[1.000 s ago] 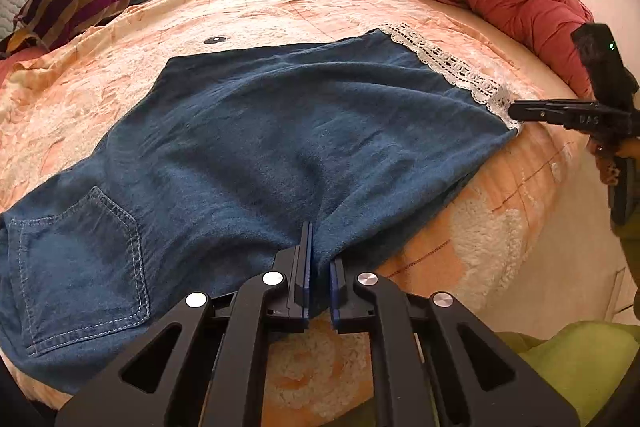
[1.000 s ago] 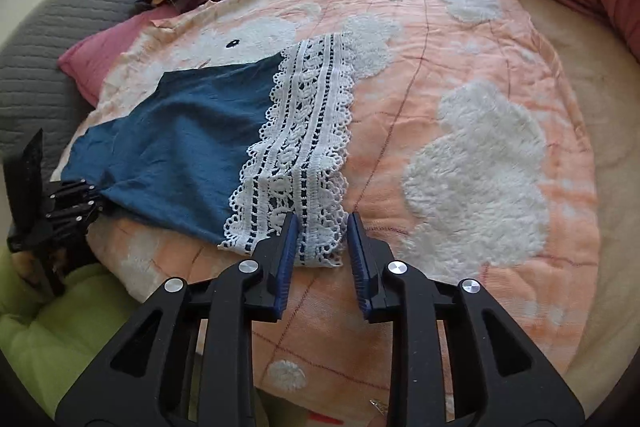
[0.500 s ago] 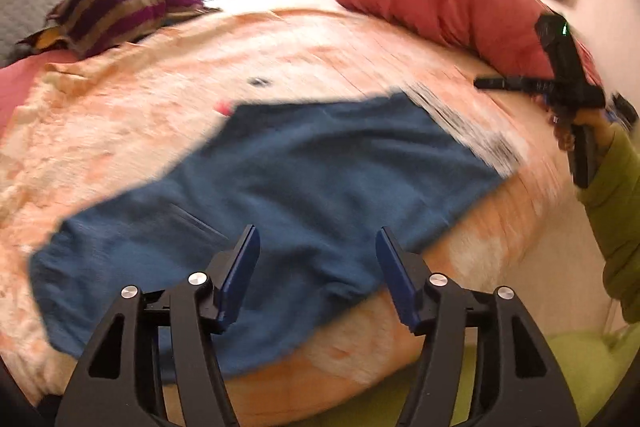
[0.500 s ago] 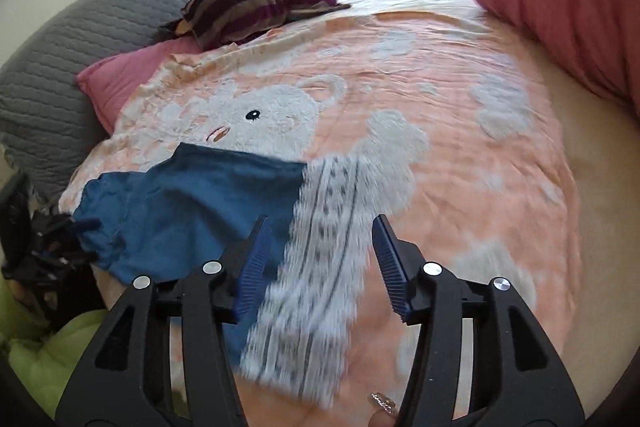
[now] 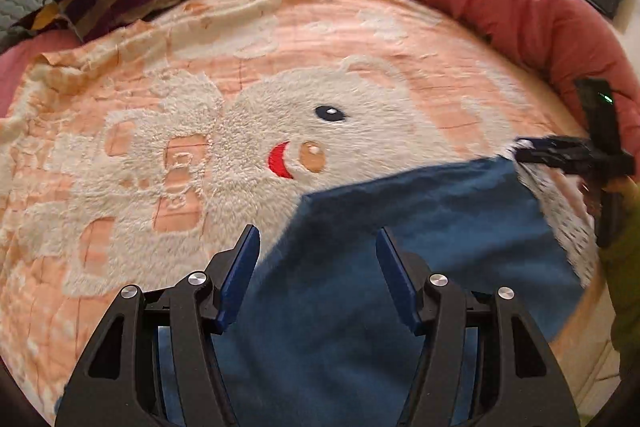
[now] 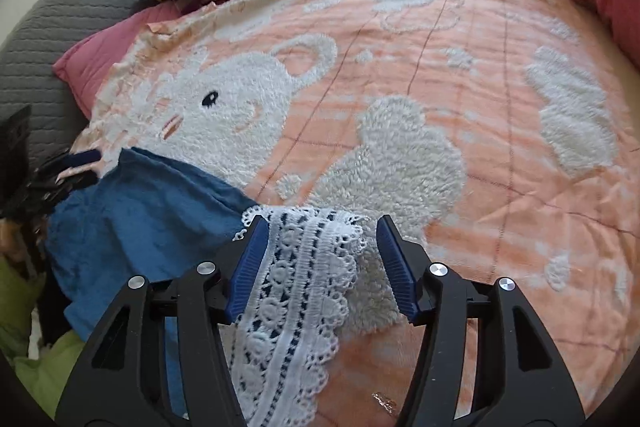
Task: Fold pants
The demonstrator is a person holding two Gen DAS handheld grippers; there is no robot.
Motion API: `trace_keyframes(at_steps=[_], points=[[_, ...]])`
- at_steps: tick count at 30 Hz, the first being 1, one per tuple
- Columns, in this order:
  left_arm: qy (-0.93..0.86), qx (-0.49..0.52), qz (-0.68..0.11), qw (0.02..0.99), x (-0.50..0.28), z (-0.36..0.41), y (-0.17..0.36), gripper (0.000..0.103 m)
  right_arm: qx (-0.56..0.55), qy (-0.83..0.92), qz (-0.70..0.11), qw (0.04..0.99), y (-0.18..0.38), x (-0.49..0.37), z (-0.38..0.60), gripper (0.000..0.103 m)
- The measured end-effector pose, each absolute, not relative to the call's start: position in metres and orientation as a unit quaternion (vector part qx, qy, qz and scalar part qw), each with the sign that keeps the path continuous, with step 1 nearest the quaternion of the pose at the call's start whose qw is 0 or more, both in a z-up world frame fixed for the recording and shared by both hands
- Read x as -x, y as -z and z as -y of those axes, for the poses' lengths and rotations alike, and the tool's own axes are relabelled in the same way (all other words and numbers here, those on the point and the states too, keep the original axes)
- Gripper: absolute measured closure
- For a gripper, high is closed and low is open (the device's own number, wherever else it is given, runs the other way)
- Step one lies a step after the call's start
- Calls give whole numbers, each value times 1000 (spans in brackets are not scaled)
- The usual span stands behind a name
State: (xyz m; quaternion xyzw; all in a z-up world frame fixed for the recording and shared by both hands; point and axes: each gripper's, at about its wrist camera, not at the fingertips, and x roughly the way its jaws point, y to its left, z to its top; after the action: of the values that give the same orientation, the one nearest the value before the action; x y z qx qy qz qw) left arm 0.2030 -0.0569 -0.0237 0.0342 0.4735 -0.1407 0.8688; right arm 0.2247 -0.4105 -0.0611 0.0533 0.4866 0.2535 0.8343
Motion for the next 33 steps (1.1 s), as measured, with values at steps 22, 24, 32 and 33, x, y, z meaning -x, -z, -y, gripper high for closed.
trace_keyframes(at_steps=[22, 24, 32, 33], points=[[158, 35, -456, 875, -239, 60, 32, 94, -37, -263, -414, 871, 27, -233, 405, 90], [147, 29, -464, 873, -243, 62, 42, 94, -19, -249, -433, 866, 40, -245, 397, 90], [133, 45, -463, 875, -242, 50, 67, 74, -21, -198, -449, 871, 60, -256, 401, 68], [125, 43, -461, 877, -239, 47, 64, 67, -32, -196, -443, 874, 55, -253, 407, 68]])
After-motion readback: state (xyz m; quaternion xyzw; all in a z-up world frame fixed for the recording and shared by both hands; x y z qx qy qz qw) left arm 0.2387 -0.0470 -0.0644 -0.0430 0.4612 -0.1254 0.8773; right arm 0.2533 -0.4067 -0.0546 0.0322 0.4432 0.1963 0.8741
